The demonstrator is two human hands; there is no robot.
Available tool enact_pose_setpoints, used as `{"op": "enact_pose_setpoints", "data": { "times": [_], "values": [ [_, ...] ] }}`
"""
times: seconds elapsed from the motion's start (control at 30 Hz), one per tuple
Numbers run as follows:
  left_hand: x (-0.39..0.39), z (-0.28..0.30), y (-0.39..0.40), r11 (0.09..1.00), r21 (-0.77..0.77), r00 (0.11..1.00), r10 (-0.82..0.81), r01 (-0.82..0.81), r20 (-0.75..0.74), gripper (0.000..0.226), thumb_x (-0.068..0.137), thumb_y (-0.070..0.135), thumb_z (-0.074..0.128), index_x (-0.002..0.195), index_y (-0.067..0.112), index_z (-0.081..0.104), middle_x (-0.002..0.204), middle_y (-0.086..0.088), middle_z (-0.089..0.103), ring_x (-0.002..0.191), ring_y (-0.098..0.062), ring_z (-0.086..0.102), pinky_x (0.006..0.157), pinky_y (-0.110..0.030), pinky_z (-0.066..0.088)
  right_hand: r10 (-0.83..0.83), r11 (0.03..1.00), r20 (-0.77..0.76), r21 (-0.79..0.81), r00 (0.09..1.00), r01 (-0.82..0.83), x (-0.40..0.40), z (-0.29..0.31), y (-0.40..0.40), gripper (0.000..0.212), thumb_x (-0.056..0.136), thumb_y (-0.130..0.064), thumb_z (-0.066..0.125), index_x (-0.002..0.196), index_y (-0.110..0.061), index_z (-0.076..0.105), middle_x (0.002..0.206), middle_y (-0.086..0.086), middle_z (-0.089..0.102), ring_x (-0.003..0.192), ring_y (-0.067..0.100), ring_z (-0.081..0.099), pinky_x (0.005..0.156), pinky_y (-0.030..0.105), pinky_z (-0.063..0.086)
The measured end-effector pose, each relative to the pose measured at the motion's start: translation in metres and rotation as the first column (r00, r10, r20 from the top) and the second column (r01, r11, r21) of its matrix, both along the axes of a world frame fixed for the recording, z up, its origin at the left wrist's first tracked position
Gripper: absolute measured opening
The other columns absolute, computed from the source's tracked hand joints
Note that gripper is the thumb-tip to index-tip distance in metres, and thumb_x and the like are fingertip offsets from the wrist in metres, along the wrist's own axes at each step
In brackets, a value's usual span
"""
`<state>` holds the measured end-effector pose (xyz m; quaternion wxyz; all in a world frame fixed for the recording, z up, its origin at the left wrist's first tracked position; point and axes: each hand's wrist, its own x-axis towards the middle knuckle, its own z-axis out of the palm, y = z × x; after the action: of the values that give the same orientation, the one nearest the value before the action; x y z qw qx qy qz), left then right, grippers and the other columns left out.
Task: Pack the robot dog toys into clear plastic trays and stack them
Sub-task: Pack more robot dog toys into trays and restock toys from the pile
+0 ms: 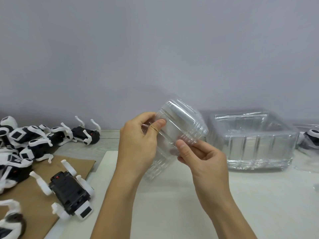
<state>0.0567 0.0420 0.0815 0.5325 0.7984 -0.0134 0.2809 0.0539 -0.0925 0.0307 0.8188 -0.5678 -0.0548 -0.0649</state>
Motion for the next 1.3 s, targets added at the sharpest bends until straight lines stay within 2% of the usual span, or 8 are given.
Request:
{"op": "enact_pose_setpoints", "data": {
  "times": [0.2, 0.47, 0.63, 0.77, 0.87, 1.0, 1.2, 1.3],
  "values": [
    [0.002, 0.001, -0.003, 0.999, 0.012, 0.999, 0.03, -0.03, -0.032, 0.018, 0.094, 0.017, 0.067, 0.082, 0.03, 0.07, 0.074, 0.013, 0.068, 0.071, 0.003, 0.059, 0.065, -0.007, 0.043, -0.058, 0.996, 0.047, -0.058, 0.997, 0.061, 0.001, 0.0, 0.003, 0.007, 0.087, -0.015, 0.073, 0.085, -0.009, 0.074, 0.072, 0.0, 0.076, 0.069, 0.007, 0.072, 0.066, 0.014, 0.052],
    [0.003, 0.002, -0.006, 0.997, -0.043, 0.998, 0.067, -0.067, -0.011, 0.017, 0.095, 0.017, 0.065, 0.084, 0.028, 0.071, 0.078, 0.013, 0.07, 0.078, 0.001, 0.063, 0.07, -0.01, 0.046, -0.058, 0.996, 0.056, -0.063, 0.997, 0.061, 0.0, 0.003, -0.001, 0.007, 0.087, -0.013, 0.072, 0.083, -0.008, 0.073, 0.071, 0.002, 0.075, 0.065, 0.008, 0.071, 0.06, 0.014, 0.052],
    [0.003, 0.004, -0.003, 0.996, -0.057, 0.998, 0.061, -0.061, -0.002, 0.017, 0.095, 0.019, 0.066, 0.085, 0.031, 0.071, 0.08, 0.01, 0.071, 0.079, -0.009, 0.064, 0.077, -0.026, 0.054, -0.072, 0.996, 0.022, -0.057, 0.997, 0.074, 0.001, 0.001, -0.005, 0.011, 0.086, -0.016, 0.073, 0.084, -0.005, 0.074, 0.074, 0.007, 0.076, 0.069, 0.012, 0.072, 0.063, 0.016, 0.053],
    [0.001, 0.005, 0.001, 1.0, 0.004, 0.999, 0.029, -0.029, 0.02, 0.009, 0.096, 0.026, 0.065, 0.099, 0.034, 0.066, 0.084, 0.007, 0.067, 0.076, -0.007, 0.06, 0.066, -0.016, 0.046, -0.087, 0.996, 0.004, -0.032, 0.996, 0.087, 0.003, 0.0, -0.006, 0.011, 0.086, -0.017, 0.073, 0.084, -0.006, 0.075, 0.076, 0.008, 0.076, 0.072, 0.015, 0.073, 0.065, 0.019, 0.055],
    [-0.002, 0.005, 0.005, 0.988, 0.122, 0.992, -0.084, 0.095, -0.097, 0.041, 0.084, 0.045, 0.075, 0.119, 0.041, 0.055, 0.098, 0.015, 0.062, 0.091, -0.004, 0.059, 0.072, -0.012, 0.045, -0.095, 0.995, -0.013, 0.001, 0.995, 0.096, 0.003, 0.0, -0.006, 0.01, 0.086, -0.018, 0.073, 0.084, -0.009, 0.076, 0.078, 0.008, 0.076, 0.073, 0.017, 0.073, 0.065, 0.019, 0.055],
    [-0.004, 0.003, 0.001, 0.887, 0.43, 0.965, -0.063, 0.171, -0.254, 0.106, 0.05, 0.065, 0.087, 0.136, 0.055, 0.026, 0.118, 0.027, 0.045, 0.117, -0.004, 0.039, 0.101, -0.033, 0.035, -0.057, 0.996, -0.021, 0.062, 0.998, 0.058, 0.003, 0.002, -0.006, 0.012, 0.085, -0.017, 0.073, 0.085, -0.005, 0.075, 0.078, 0.013, 0.076, 0.077, 0.023, 0.075, 0.067, 0.021, 0.057],
    [-0.002, 0.002, 0.003, 0.915, 0.38, 0.979, -0.061, 0.133, -0.196, 0.104, 0.055, 0.04, 0.095, 0.134, 0.057, 0.03, 0.112, 0.029, 0.049, 0.115, -0.008, 0.049, 0.104, -0.047, 0.042, -0.045, 0.999, -0.004, 0.005, 0.999, 0.045, 0.002, 0.003, -0.007, 0.026, 0.073, -0.033, 0.073, 0.081, -0.008, 0.075, 0.079, 0.012, 0.076, 0.078, 0.024, 0.074, 0.069, 0.023, 0.057],
    [-0.003, 0.002, 0.007, 0.932, 0.34, 0.979, -0.06, 0.124, -0.194, 0.101, 0.054, 0.034, 0.095, 0.131, 0.058, 0.033, 0.109, 0.026, 0.052, 0.113, -0.011, 0.053, 0.101, -0.048, 0.045, -0.048, 0.998, -0.003, -0.029, 0.999, 0.048, 0.004, 0.0, -0.007, 0.016, 0.078, -0.026, 0.074, 0.078, -0.01, 0.076, 0.074, 0.008, 0.075, 0.071, 0.017, 0.072, 0.066, 0.021, 0.055]
  ]
}}
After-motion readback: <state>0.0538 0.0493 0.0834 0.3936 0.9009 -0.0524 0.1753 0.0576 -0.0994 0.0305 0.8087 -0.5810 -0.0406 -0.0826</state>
